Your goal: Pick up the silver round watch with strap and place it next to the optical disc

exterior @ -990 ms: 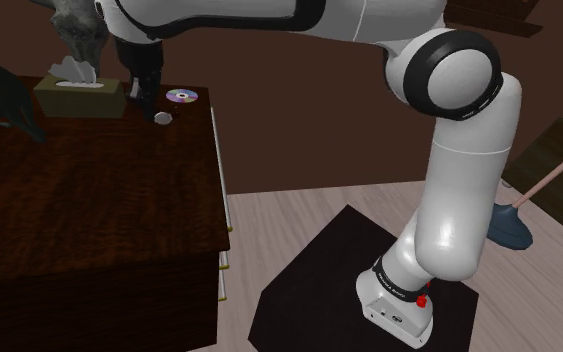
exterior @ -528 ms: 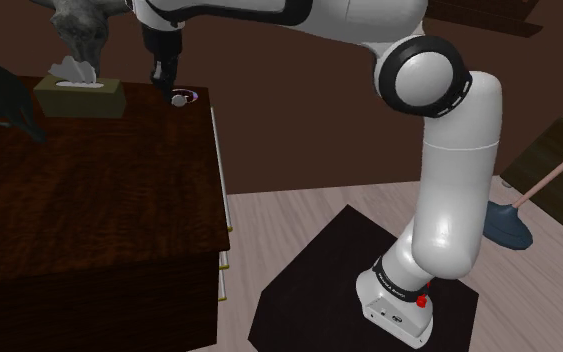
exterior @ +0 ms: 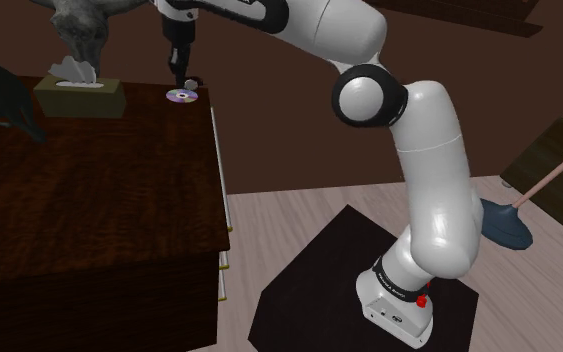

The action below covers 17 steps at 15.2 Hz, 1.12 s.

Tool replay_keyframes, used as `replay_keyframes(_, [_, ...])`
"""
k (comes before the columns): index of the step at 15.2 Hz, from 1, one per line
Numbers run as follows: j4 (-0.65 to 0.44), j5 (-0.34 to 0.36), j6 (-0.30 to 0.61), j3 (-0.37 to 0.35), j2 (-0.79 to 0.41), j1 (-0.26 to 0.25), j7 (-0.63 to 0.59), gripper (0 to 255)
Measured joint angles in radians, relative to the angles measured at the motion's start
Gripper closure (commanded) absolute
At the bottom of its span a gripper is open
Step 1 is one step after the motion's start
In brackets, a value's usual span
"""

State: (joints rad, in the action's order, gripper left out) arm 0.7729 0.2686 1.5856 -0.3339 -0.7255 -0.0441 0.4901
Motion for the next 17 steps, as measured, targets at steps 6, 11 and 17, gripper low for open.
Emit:
replay_keyframes(6, [0.039,-0.001,0.045,0.002,-0.009,0.026,0.016,255])
replay_keyframes(11, [0.160,-0.006,0.134,-0.003,0.022,0.048,0.005,255])
replay_keyframes(17, [0.292,-0.008,0.233,-0.005,0.051,0.071,-0.007,255])
